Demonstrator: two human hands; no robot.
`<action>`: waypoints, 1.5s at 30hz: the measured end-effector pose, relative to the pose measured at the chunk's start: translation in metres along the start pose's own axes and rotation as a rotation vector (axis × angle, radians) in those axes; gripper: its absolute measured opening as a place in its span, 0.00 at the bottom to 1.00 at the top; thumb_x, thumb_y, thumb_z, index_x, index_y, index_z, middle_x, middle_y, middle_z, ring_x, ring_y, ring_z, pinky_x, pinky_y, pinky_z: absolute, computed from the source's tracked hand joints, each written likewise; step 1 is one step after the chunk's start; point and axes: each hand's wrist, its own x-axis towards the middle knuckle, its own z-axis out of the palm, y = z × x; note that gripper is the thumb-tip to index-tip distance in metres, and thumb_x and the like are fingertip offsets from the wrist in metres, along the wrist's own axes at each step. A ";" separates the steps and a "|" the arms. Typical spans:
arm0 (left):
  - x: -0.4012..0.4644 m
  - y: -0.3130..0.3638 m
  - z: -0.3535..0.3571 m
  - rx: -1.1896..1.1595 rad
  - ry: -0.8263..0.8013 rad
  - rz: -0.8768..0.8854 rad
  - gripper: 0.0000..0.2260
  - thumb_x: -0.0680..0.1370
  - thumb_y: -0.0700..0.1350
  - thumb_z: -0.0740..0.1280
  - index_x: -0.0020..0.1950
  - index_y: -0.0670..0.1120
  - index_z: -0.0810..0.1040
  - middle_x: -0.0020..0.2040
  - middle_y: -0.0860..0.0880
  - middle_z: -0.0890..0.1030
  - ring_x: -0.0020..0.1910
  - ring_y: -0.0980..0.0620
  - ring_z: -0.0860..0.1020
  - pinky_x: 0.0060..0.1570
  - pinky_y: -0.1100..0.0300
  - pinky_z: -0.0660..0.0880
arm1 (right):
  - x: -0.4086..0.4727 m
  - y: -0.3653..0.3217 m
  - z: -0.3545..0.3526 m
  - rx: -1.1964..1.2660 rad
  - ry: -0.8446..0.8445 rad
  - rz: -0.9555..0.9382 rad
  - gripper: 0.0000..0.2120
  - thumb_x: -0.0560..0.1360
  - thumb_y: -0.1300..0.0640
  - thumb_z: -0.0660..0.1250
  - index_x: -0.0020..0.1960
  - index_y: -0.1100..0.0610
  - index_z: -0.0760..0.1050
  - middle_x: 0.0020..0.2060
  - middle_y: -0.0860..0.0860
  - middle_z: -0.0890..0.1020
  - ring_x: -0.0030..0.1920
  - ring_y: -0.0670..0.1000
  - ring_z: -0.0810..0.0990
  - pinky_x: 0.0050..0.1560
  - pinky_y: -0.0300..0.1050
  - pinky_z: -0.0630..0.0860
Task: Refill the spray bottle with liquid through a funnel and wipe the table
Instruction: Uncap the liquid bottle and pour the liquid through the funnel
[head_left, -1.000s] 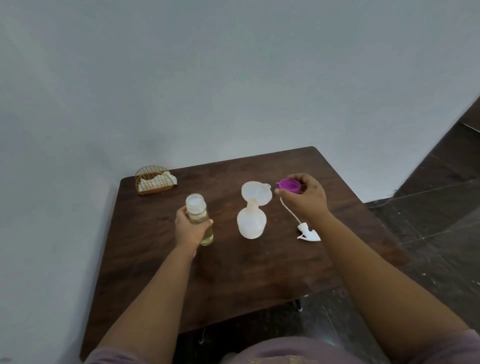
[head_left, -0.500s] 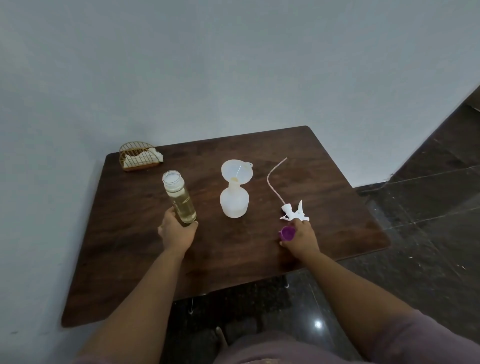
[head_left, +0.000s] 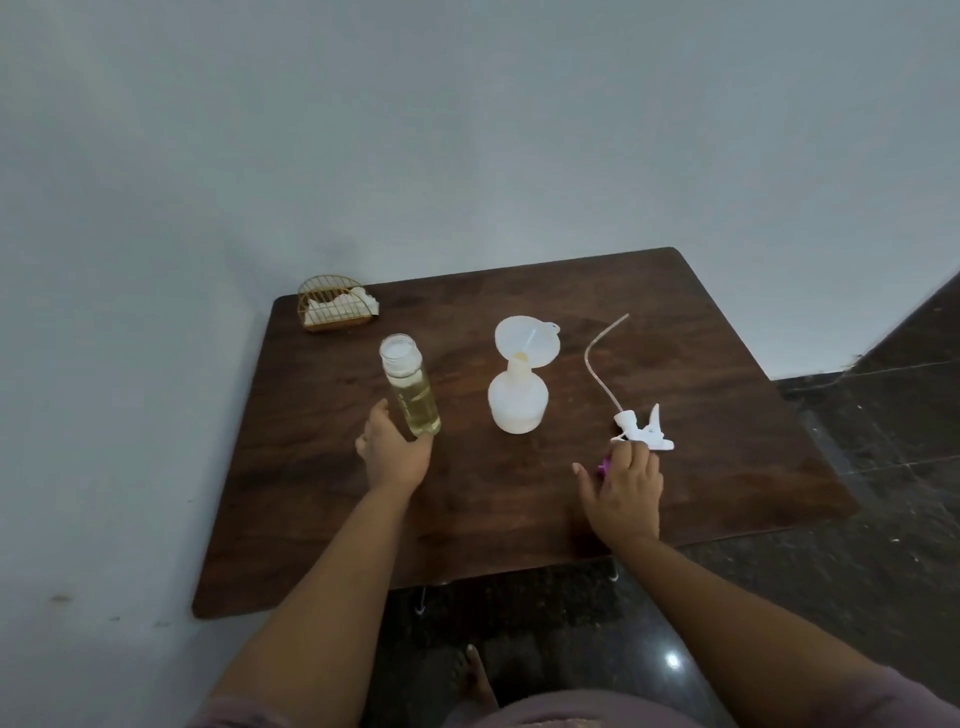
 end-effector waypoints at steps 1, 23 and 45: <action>0.002 0.004 -0.002 -0.018 0.008 -0.001 0.36 0.73 0.46 0.74 0.76 0.46 0.61 0.74 0.47 0.68 0.73 0.43 0.60 0.69 0.48 0.65 | -0.003 -0.013 0.002 0.012 0.003 -0.105 0.15 0.71 0.46 0.69 0.48 0.55 0.69 0.44 0.53 0.73 0.44 0.54 0.73 0.42 0.53 0.75; 0.058 0.030 -0.041 -0.170 -0.234 0.288 0.23 0.74 0.44 0.73 0.68 0.51 0.72 0.64 0.53 0.76 0.60 0.56 0.74 0.58 0.58 0.74 | 0.099 -0.216 0.047 0.494 -0.601 -0.038 0.33 0.67 0.54 0.76 0.68 0.55 0.67 0.63 0.51 0.75 0.62 0.51 0.75 0.59 0.43 0.73; 0.011 0.184 -0.078 -0.216 -0.398 0.736 0.17 0.68 0.53 0.77 0.54 0.53 0.79 0.49 0.58 0.81 0.43 0.61 0.79 0.42 0.65 0.74 | 0.142 -0.195 -0.117 0.655 -0.317 -0.060 0.22 0.66 0.51 0.73 0.59 0.46 0.76 0.50 0.42 0.82 0.52 0.42 0.80 0.55 0.43 0.78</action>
